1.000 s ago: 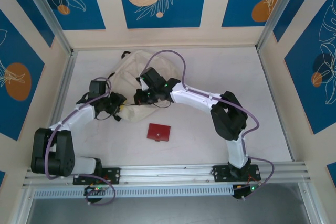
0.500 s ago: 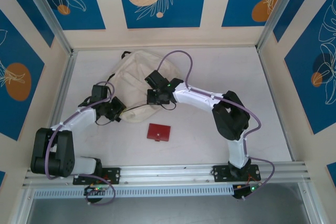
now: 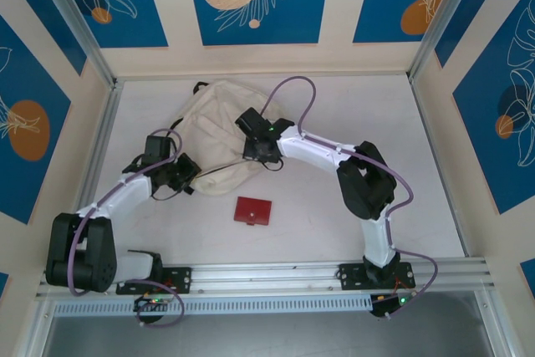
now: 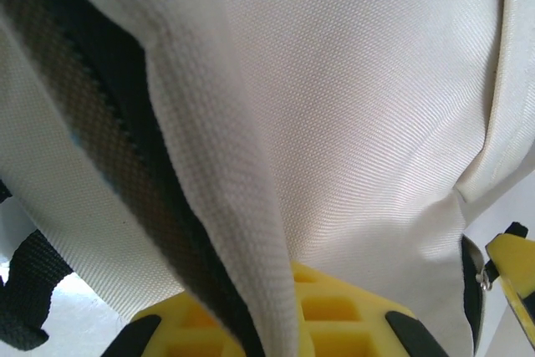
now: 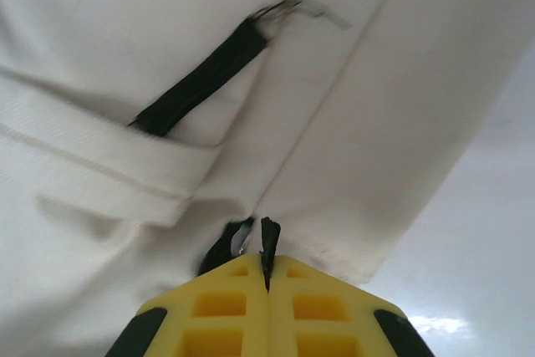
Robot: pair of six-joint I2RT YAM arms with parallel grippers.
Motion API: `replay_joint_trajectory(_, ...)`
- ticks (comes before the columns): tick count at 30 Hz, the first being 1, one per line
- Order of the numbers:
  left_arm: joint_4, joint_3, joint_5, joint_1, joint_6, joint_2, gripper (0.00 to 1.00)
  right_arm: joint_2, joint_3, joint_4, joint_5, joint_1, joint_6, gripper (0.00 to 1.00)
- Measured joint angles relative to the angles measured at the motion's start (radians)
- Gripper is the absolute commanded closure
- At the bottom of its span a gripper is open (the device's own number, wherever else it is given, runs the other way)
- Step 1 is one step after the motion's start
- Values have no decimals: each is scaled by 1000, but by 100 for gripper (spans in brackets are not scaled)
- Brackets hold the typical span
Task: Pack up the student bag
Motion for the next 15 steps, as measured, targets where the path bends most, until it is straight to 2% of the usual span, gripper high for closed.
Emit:
replay_joint_trajectory(7, -12, 1, 12, 0, 9, -18, 100, -16, -14, -3, 29, -32, 19, 100)
replay_joint_trajectory(9, -21, 8, 22, 0, 18, -21, 96, -33, -30, 2, 30, -33, 19, 100)
replay_joint_trajectory(10, -27, 13, 28, 0, 26, -24, 91, -43, -37, 5, 32, -33, 18, 100)
replay_joint_trajectory(11, -34, 18, 31, 0, 33, -27, 82, -53, -42, 5, 32, -33, 18, 100)
replay_joint_trajectory(14, -76, 44, 38, 2, 67, -33, 49, -84, -59, 6, 48, -43, 8, 100)
replay_joint_trajectory(15, -92, 52, 40, 3, 74, -35, 41, -95, -67, 5, 58, -54, 2, 100)
